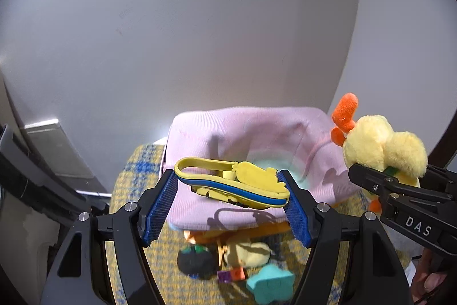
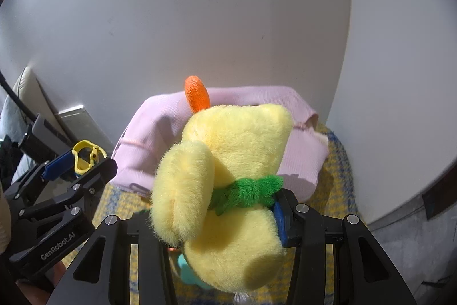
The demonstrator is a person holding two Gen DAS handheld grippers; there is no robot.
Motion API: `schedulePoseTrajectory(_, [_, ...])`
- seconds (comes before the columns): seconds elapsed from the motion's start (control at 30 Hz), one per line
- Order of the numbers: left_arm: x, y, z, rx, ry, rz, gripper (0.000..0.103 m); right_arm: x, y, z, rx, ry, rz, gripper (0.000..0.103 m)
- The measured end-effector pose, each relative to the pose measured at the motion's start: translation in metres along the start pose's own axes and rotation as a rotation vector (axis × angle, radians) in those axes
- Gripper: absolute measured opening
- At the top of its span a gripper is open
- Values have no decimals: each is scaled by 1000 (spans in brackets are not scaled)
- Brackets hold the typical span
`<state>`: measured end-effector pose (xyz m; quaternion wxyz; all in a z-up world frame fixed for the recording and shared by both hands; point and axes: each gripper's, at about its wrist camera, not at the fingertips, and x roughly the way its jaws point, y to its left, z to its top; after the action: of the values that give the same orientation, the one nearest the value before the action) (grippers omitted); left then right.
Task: Organize objects
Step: 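Lift the clip with the left tool while the right tool carries the duck over the basket, then open the left tool over the basket while the right tool drops the duck inside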
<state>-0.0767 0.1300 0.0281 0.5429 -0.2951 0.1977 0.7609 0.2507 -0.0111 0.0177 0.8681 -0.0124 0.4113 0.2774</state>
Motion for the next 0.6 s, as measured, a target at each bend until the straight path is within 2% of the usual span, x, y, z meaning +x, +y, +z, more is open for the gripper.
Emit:
schedulePoseTrajectory(0.33, [35, -1, 27, 28, 11, -25, 71, 30, -6, 39, -6, -2, -19, 45])
schedulePoseTrajectory(0.6, [58, 1, 35, 36, 52, -34, 72, 57, -10, 52, -10, 25, -17, 47])
